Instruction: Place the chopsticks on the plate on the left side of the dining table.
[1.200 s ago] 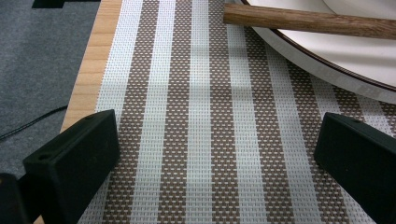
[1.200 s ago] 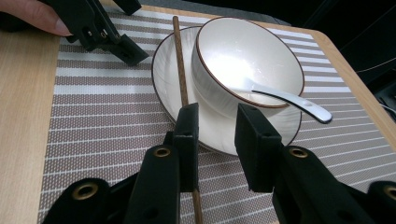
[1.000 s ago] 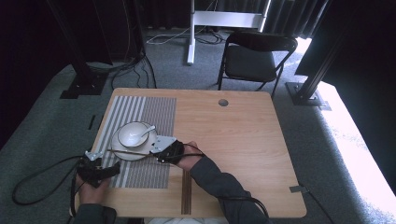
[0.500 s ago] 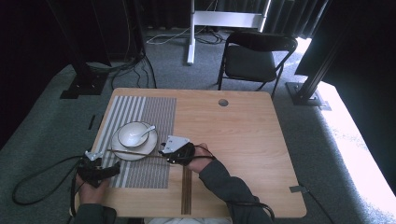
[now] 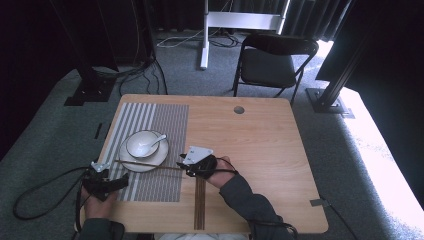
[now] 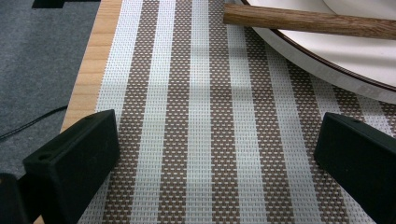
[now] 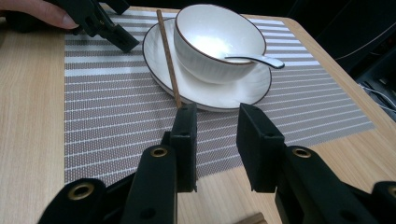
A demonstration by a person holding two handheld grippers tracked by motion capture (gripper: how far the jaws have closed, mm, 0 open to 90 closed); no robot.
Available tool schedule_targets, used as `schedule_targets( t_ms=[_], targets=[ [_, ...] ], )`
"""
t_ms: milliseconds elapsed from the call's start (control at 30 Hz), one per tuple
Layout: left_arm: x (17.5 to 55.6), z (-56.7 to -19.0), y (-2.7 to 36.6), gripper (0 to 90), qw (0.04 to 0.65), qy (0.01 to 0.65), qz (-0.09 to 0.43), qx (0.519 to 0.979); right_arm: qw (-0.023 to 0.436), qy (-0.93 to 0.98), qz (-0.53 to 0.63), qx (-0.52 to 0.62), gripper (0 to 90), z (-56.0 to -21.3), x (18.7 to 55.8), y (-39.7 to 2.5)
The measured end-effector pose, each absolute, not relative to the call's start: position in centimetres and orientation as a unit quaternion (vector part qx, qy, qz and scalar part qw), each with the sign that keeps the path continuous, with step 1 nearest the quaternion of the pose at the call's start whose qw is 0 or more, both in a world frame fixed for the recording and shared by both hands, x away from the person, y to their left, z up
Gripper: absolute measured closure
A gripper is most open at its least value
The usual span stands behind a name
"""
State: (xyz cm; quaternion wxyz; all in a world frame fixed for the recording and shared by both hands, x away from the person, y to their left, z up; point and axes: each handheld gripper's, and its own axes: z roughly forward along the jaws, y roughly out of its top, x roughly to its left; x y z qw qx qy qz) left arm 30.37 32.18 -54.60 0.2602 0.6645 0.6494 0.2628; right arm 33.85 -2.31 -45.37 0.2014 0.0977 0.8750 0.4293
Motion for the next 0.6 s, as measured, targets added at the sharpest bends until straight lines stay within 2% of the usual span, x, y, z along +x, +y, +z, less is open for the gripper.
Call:
schedule_targets(
  t_ms=[600],
  targets=[
    [30.4, -54.6, 32.2, 0.3, 0.260, 0.649, 0.263, 0.664, 0.202, 0.869, 0.436, 0.122, 67.2, -45.6, 33.0, -5.1]
  ],
)
